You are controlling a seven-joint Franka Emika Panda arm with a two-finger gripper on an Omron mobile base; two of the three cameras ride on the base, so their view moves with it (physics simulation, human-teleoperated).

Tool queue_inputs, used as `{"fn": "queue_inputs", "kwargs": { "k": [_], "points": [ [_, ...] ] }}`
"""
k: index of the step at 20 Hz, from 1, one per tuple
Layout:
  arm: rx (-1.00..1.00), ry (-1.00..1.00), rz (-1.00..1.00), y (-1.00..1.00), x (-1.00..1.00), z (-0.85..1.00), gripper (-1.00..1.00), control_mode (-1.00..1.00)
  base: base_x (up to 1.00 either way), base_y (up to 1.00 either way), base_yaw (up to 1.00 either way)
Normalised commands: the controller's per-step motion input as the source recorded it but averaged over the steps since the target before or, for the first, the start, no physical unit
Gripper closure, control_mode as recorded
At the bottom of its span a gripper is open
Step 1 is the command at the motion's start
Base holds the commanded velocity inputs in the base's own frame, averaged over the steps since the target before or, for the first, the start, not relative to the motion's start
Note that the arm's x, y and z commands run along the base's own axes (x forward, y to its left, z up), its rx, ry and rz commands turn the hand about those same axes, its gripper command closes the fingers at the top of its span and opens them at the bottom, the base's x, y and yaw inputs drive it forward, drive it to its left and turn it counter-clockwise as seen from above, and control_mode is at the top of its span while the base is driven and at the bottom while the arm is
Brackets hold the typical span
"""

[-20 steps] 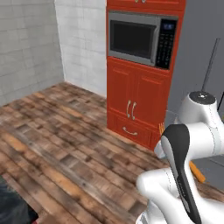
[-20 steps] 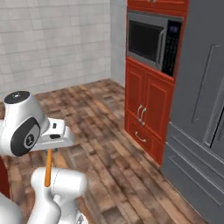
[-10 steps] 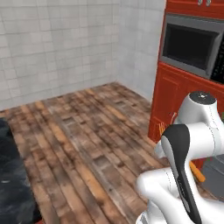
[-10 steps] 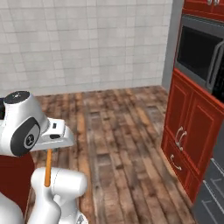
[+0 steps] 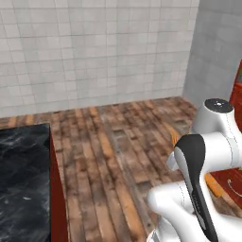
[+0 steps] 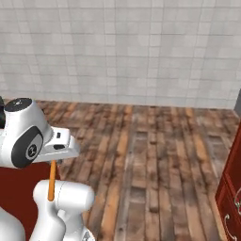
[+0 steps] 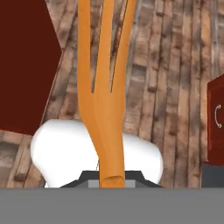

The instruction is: Take the fork and place it on the left side of the plate. Then take the spoon and place it on the right side of the plate. Make sure they're directly next to the plate.

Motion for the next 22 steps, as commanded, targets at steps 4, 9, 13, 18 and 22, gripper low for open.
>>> {"fn": "queue_inputs", "kwargs": {
  "k": [4,9,13,18,22],
  "points": [
    [0.0,0.0,0.0,0.0,0.0,0.0,1.0,1.0,0.83,-0.24,0.5],
    [0.0,0.0,0.0,0.0,0.0,0.0,1.0,1.0,0.82,-0.25,0.49],
    [0.0,0.0,0.0,0.0,0.0,0.0,1.0,1.0,0.81,-0.24,0.5],
    [0.0,0.0,0.0,0.0,0.0,0.0,1.0,1.0,0.72,-0.3,0.49],
    [0.0,0.0,0.0,0.0,0.0,0.0,1.0,1.0,0.67,-0.37,0.47]
  ]
}}
